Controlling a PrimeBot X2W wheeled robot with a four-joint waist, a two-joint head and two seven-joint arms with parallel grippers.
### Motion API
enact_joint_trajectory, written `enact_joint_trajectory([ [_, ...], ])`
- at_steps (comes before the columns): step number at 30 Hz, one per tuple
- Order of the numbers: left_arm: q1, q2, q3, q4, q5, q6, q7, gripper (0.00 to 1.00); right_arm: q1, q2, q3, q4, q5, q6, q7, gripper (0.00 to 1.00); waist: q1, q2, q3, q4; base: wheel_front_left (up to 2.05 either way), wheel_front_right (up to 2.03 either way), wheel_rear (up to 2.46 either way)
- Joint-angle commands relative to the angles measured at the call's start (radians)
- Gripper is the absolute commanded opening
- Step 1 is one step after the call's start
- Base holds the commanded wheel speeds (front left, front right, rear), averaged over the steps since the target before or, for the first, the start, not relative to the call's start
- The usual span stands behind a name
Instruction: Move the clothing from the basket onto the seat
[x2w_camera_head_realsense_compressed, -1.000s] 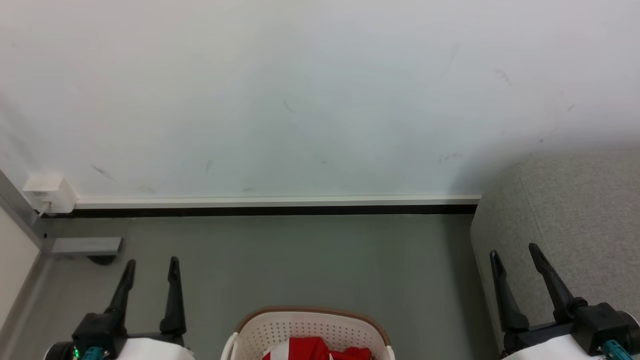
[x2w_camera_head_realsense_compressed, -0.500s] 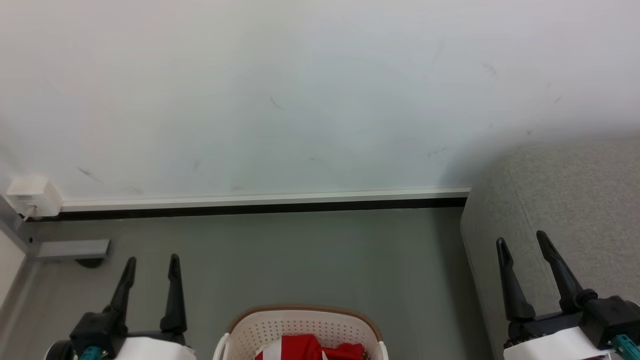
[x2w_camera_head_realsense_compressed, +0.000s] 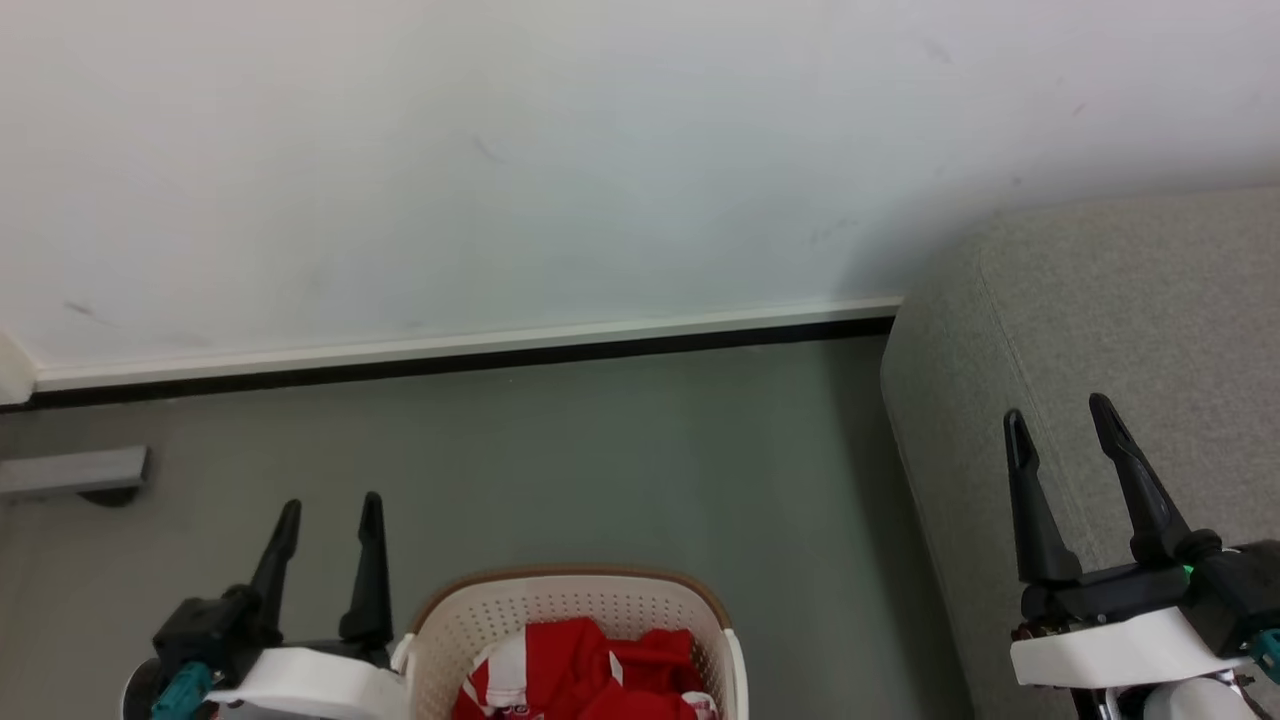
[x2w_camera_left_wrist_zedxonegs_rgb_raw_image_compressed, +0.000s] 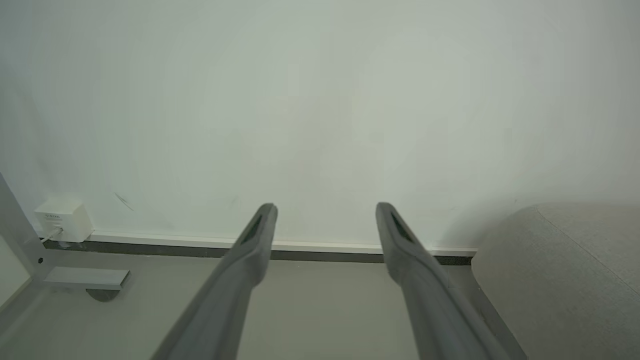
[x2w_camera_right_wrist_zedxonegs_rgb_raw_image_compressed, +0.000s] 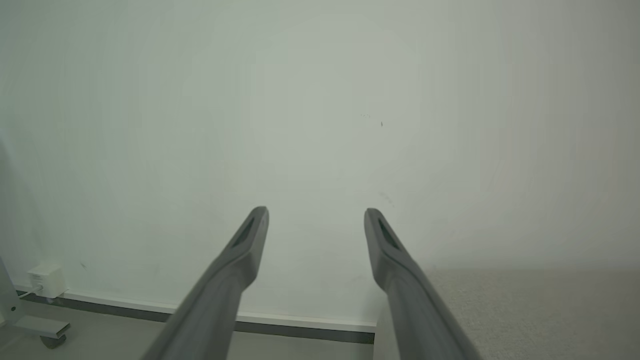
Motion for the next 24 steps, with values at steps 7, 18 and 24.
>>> enact_joint_trajectory([
  [7,-0.093,0.005,-0.006,0.086,-0.017,-0.028,-0.001,1.0,-0.078,0.001,0.015,-0.052,0.008,-0.002,0.0,1.0,-0.0001,-0.0001,0.159,-0.061,0.0,0.0,0.0],
  [18,-0.247,0.033,-0.062,0.318,-0.031,-0.062,0.002,1.0,-0.157,0.014,-0.016,-0.115,0.006,-0.002,0.0,1.0,-0.0001,-0.0001,0.333,-0.112,0.0,0.0,0.0],
  [24,-0.347,0.054,-0.153,0.462,-0.11,-0.066,0.051,1.0,-0.192,0.018,-0.022,-0.149,-0.01,-0.002,0.0,1.0,-0.0001,-0.0001,0.407,-0.132,0.0,0.0,0.0],
])
